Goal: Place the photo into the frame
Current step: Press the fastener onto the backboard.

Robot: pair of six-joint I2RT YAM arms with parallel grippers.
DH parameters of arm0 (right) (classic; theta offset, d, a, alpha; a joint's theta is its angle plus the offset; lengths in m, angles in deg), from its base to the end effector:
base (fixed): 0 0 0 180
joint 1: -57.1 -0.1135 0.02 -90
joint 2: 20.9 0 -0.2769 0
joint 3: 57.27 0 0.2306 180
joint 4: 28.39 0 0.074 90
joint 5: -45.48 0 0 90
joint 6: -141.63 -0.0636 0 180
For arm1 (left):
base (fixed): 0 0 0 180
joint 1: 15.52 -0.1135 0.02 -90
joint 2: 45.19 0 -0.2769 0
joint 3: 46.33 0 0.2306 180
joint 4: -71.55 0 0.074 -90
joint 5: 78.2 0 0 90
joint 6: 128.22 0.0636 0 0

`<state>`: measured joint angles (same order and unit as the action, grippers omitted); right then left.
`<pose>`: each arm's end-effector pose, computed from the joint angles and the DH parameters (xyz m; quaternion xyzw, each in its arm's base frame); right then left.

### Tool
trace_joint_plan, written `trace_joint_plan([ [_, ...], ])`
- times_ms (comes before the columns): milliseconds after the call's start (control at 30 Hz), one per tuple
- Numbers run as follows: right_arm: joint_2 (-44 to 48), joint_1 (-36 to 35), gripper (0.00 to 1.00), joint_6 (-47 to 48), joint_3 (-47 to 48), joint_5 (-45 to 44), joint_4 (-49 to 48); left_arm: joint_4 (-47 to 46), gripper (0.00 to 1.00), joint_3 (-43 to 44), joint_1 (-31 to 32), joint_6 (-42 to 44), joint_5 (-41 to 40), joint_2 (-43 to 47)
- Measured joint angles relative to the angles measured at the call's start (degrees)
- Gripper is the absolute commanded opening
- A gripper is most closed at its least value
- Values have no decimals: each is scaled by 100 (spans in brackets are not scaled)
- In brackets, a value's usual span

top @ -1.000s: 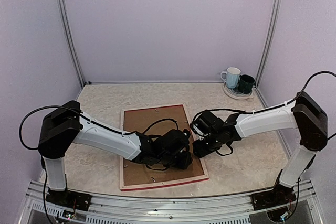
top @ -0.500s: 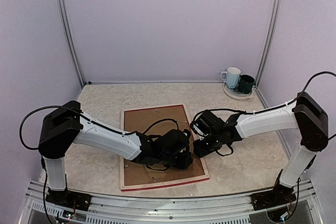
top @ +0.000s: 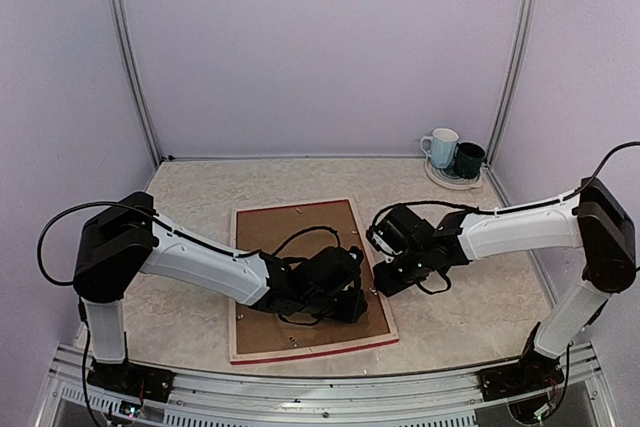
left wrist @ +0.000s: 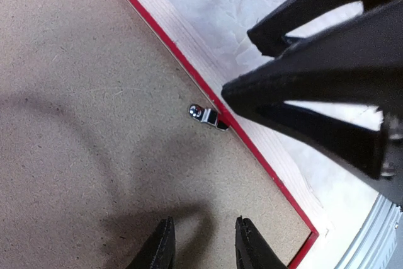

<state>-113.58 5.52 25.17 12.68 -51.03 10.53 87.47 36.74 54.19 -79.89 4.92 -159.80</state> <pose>0.1988 0.2390 0.1803 -0.1969 0.9478 0.1112 0.2246 0.1544 -0.3956 0.1436 0.2042 0.9078 -0.2676 0.2503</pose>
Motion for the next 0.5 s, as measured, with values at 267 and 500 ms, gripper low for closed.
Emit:
trace_joint_plan([
  [267,-385,-7,30,-52,-262,223,-417,4,34,15,2,2,0,-11],
  [500,-385,-7,26,-94,-273,236,-444,63,34,76,2,15,0,-35],
])
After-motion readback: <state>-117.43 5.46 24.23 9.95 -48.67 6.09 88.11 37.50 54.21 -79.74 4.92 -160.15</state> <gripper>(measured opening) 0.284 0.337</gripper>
